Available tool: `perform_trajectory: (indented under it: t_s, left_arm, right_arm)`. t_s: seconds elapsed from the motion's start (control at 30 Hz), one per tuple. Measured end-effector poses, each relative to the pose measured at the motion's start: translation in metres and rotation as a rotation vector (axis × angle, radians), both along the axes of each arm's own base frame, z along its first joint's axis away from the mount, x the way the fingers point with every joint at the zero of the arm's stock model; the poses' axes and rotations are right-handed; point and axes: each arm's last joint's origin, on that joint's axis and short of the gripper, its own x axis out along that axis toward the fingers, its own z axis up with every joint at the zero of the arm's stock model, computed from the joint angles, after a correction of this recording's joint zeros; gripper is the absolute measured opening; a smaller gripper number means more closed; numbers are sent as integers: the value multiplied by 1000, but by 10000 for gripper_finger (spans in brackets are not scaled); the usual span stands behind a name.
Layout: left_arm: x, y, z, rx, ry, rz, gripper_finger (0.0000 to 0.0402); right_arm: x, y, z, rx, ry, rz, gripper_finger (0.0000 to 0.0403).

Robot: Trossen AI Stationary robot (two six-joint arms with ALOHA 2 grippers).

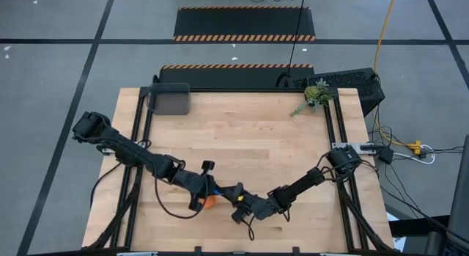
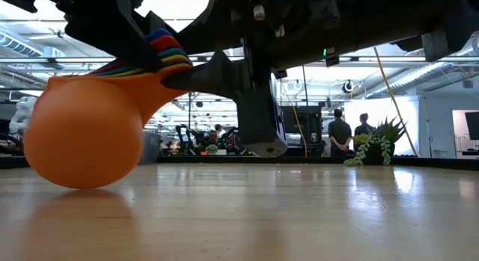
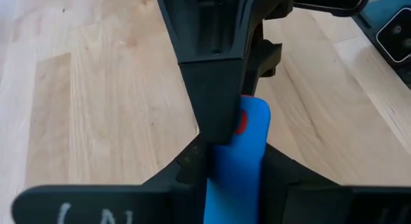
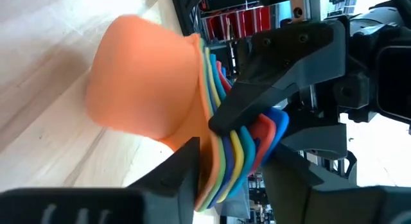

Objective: Nest measuring cups in basket
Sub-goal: Put the stacked measuring cups into the black bin

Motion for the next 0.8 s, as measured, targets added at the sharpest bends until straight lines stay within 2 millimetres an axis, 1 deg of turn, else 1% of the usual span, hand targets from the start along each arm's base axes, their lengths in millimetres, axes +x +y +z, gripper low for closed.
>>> perform_trajectory:
  t_s: [0.17,0.37,0.47,0.53,0.63,0.73,0.8]
  left_arm:
    - [-1,-3,0,0,-4,-13,102]
    - [-2,-5,1,-34,5,8,107]
    - [-2,-5,1,-72,11,30,122]
    - [-2,-8,3,-117,10,39,146]
    - [-2,-12,4,-147,-6,42,197]
    - [-2,-13,5,-157,-10,52,246]
    - [-2,-13,5,-152,-14,58,270]
  right_arm:
    - [0,0,0,18,-9,4,96]
    - [0,0,2,17,-24,7,92]
    - [0,0,2,-4,-16,11,90]
    - [0,1,1,-40,3,19,83]
    - [-1,3,1,-54,9,27,77]
    - [-1,4,1,-60,10,23,64]
    - [-1,3,1,-58,8,14,54]
